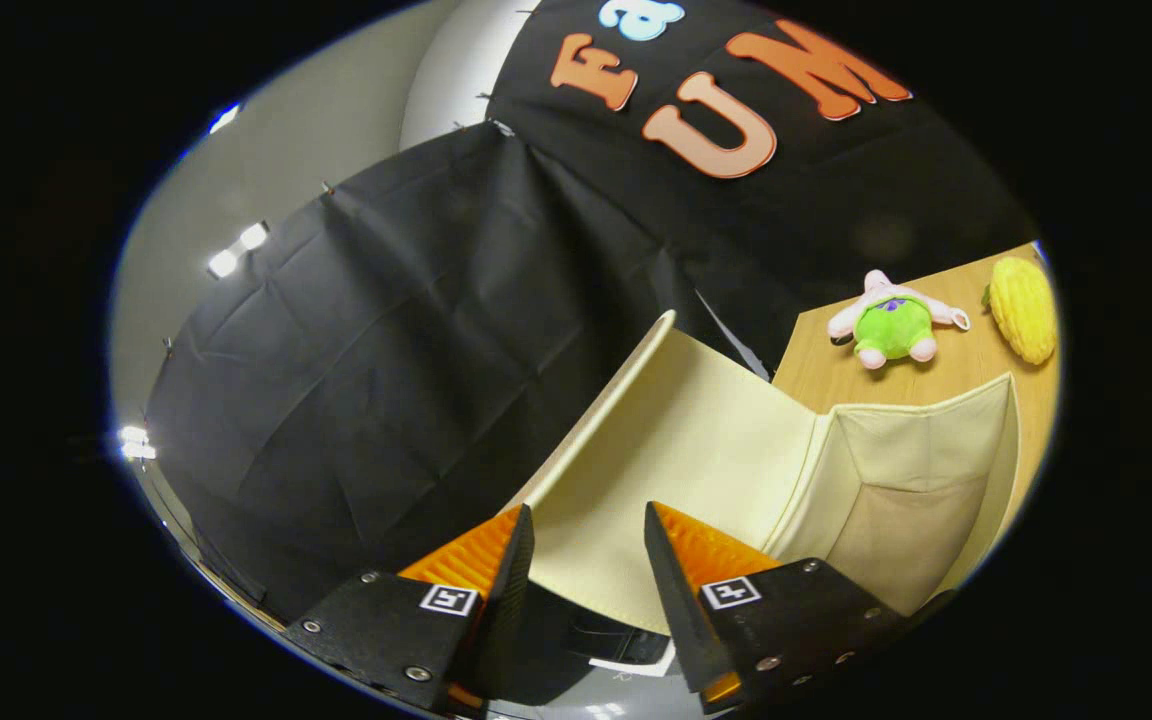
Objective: Open the storage box then place both shoes into the box .Put the left shoe in first, then the right shoe, with the right side of both shoes facing outward in a uniform manner.
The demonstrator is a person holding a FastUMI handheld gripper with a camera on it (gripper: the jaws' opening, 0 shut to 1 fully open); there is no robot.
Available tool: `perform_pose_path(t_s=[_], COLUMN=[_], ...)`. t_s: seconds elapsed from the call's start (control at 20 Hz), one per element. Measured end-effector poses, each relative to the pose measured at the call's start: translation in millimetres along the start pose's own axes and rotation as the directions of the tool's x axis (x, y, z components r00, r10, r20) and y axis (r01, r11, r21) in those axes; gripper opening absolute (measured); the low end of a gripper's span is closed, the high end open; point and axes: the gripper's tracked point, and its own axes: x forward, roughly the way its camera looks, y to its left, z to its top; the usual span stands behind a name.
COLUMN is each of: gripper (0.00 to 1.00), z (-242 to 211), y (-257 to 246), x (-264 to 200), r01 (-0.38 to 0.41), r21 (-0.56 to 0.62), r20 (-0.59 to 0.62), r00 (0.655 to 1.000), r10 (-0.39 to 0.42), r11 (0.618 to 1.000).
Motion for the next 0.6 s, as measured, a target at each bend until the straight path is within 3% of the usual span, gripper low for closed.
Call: perform_pose_path(t_s=[0.1, 0.2, 0.4, 0.6], gripper=[0.81, 0.87, 0.95, 0.96], z=[-8.0, -19.2, -14.6, -7.8], y=[-0.7, -7.2, -47.5, -96.8], x=[-11.7, -33.0, -80.3, -140.1], r01=[0.03, 0.064, 0.2, 0.366], r21=[-0.102, -0.196, -0.322, -0.372], r20=[-0.012, -0.022, -0.018, 0.03], r00=[0.999, 0.997, 0.976, 0.923], r10=[-0.032, -0.07, -0.217, -0.383], r11=[0.994, 0.978, 0.925, 0.853])
